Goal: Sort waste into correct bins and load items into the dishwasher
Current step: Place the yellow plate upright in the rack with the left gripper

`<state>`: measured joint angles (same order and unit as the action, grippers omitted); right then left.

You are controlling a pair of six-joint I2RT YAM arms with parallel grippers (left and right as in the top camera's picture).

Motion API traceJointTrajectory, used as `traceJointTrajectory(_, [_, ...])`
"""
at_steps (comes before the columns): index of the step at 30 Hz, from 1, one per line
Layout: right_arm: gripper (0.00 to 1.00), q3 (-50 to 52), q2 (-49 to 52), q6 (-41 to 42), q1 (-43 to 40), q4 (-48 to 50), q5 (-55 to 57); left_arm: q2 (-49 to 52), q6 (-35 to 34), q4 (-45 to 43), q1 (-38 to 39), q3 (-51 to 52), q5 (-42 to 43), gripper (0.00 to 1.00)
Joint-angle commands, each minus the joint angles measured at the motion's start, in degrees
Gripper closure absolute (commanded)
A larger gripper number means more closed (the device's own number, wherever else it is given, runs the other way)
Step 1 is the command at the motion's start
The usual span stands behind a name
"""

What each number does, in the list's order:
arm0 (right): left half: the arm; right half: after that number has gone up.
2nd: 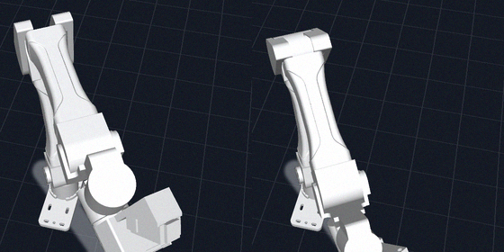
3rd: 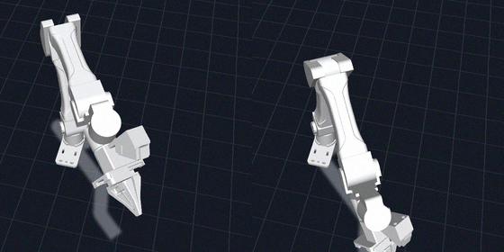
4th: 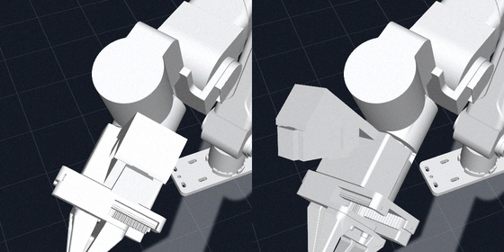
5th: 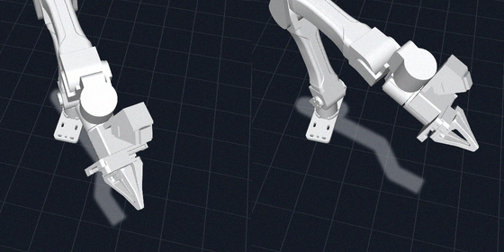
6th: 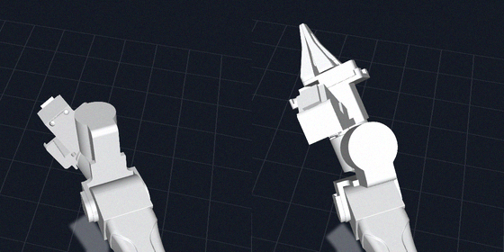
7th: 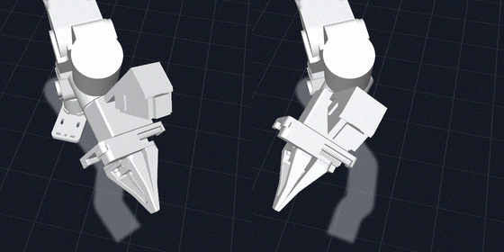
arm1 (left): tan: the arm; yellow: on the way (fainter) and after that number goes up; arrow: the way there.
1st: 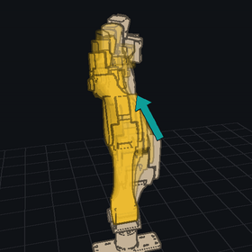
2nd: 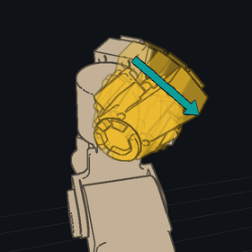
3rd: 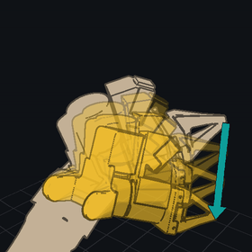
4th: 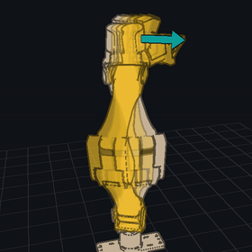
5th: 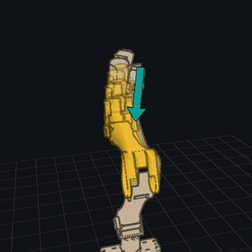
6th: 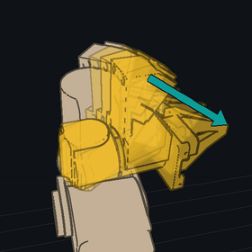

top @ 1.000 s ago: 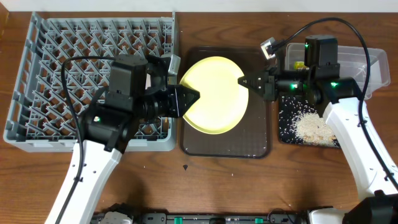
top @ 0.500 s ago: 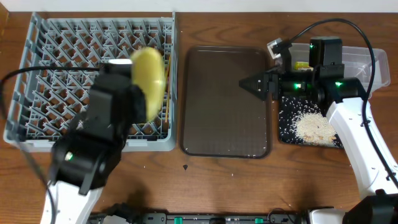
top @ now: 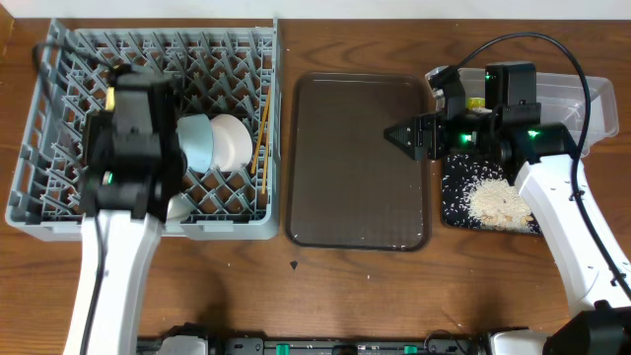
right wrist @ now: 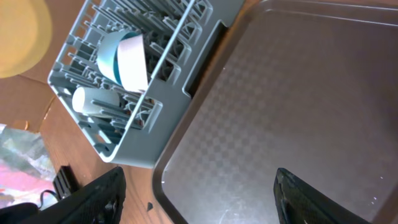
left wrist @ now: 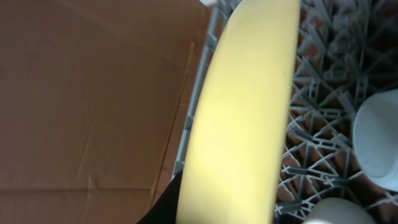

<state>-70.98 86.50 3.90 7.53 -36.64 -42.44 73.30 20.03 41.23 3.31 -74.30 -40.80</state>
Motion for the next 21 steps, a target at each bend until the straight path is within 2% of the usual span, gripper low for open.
traceJointTrajectory(1, [0.25,0.2,-0.4,0.3,0.7,0.0,0.7,5.5,5.3,-3.0,-0.5,-0.5,1.9,0.92])
traceJointTrajectory(5, [0.25,0.2,-0.4,0.3,0.7,0.0,0.7,12.1,8.4,-6.0,-0.4,-0.5,2.7,0.92])
traceJointTrajectory(12, [0.25,0.2,-0.4,0.3,0.7,-0.1,0.7,16.9,8.0,-6.2,-0.4,-0.5,5.1,0.92])
traceJointTrajectory(15, [0.25,0.2,-0.4,0.3,0.7,0.0,0.7,17.1,5.4,-6.3,-0.4,-0.5,7.3,0.92])
traceJointTrajectory(18, [0.25,0.2,-0.4,0.3,0.7,-0.2,0.6,17.1,4.9,-6.3,-0.4,-0.5,7.3,0.83])
traceJointTrajectory(20, [0.25,0.2,-0.4,0.3,0.7,-0.4,0.7,17.1,4.9,-6.7,-0.4,-0.5,7.4,0.72])
traceJointTrajectory(21, [0.25,0.2,-0.4,0.3,0.7,-0.5,0.7,17.0,4.9,-6.7,-0.4,-0.5,7.4,0.71])
